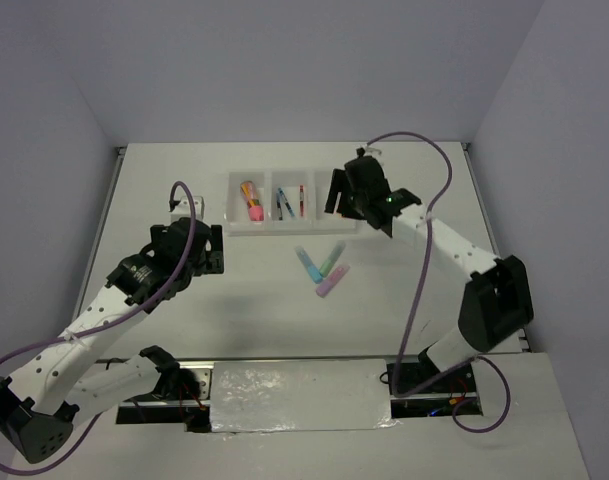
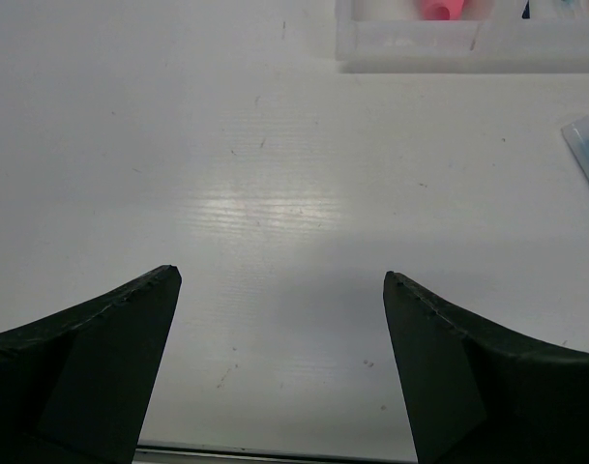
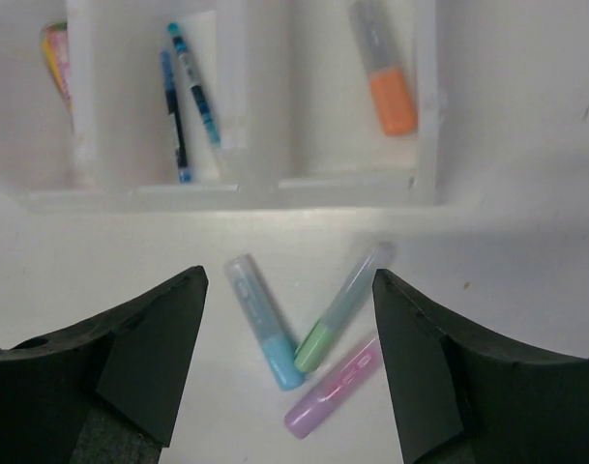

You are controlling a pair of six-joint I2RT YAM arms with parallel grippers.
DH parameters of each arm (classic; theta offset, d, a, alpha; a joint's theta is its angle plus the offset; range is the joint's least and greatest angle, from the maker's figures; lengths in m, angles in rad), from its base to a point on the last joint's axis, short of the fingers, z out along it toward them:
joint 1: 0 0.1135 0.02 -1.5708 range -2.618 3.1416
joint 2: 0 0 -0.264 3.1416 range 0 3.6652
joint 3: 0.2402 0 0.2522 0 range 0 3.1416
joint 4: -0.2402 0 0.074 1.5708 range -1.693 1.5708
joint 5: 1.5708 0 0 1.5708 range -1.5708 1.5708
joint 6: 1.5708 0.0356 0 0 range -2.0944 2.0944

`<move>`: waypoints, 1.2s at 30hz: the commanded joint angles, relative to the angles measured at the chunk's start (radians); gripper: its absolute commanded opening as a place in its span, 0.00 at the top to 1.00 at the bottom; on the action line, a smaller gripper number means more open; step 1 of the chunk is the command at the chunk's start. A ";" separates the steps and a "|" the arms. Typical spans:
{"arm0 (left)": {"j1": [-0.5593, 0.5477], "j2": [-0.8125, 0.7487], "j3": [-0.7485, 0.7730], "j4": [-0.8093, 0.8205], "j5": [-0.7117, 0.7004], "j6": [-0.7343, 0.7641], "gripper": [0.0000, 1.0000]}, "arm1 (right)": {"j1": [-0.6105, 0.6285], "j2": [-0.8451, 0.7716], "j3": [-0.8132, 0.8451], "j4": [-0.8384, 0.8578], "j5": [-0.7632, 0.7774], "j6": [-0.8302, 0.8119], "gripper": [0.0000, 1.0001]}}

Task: Sort the stationery into containers
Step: Pick up the pen from the center of the board.

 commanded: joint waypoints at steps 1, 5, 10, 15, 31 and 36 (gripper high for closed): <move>0.012 -0.008 0.006 0.026 -0.002 0.013 0.01 | 0.078 -0.089 -0.159 0.088 0.176 0.164 0.23; 0.012 -0.004 0.004 0.023 -0.002 0.007 0.01 | 0.150 -0.019 -0.188 0.073 0.227 0.252 0.27; 0.012 -0.010 0.004 0.020 -0.004 0.004 0.01 | 0.178 0.121 -0.113 0.007 0.244 0.318 0.27; 0.010 -0.025 -0.002 0.030 0.010 0.013 0.01 | 0.180 0.196 -0.105 0.011 0.250 0.342 0.29; 0.010 -0.007 0.001 0.032 0.019 0.021 0.01 | 0.163 0.172 -0.246 0.129 0.185 0.361 0.63; 0.010 0.001 0.003 0.027 0.013 0.018 0.01 | 0.166 -0.022 -0.322 0.215 0.127 0.315 0.76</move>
